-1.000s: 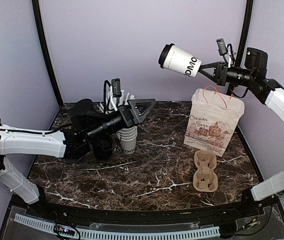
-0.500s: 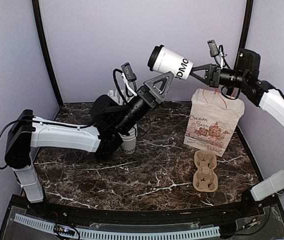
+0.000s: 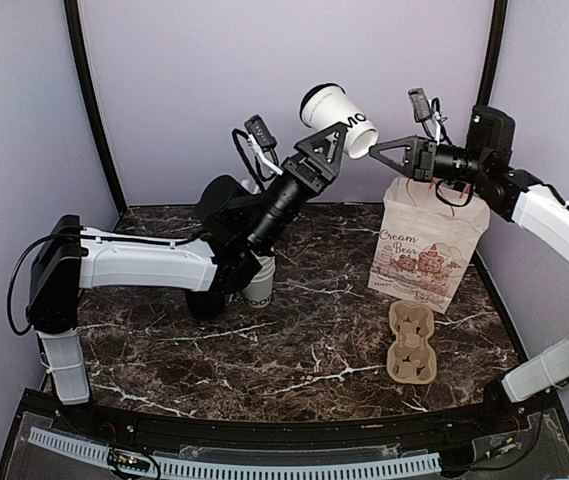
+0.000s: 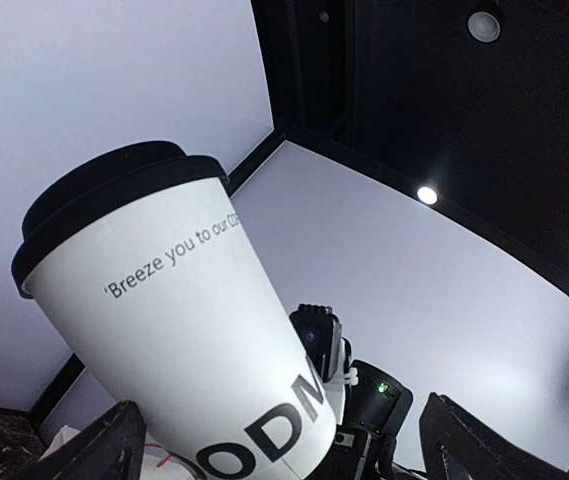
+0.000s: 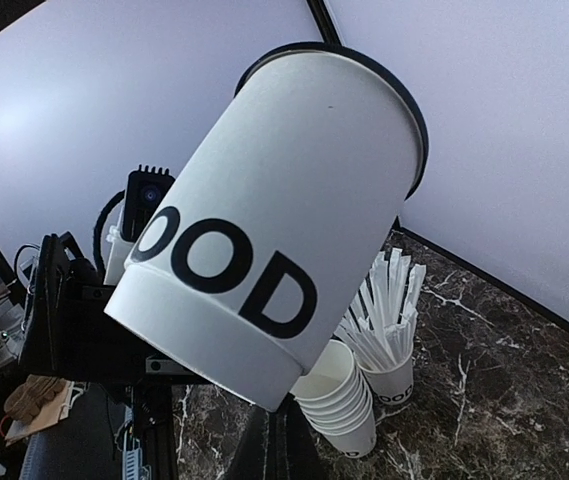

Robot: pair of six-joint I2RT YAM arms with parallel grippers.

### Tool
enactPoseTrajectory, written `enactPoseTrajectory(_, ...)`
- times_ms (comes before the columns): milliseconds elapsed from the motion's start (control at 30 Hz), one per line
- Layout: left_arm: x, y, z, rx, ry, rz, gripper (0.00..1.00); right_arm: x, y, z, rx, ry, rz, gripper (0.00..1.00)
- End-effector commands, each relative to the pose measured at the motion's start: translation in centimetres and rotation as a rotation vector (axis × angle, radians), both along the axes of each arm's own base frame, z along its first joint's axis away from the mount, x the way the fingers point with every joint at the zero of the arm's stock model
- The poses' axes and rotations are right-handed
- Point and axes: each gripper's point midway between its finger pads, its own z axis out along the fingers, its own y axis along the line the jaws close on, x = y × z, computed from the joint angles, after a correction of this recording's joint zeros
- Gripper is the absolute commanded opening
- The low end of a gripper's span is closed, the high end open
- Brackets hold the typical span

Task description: Pack the takeout coffee

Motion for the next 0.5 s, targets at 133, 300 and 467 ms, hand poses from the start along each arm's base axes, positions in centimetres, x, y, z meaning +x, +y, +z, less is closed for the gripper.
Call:
enactPoseTrajectory(133,0.5,-0.2,0.1,-0.024,0.038,-0.053,0.99,-1.2,0.7,-0.3,-0.016,-0.032,0.047,0.00)
enactPoseTrajectory(300,0.1,0.0,-0.5,-0.021,0.058,-0.086,0.99,-0.8,0.7,-0.7,-0.025,-0.033,0.034,0.00)
enactPoseTrajectory(467,0.0,0.8,-0.5,-0.020,0.061,-0.059,0.99,-0.8,0.8,-1.4,-0.035,-0.029,0.044,0.00)
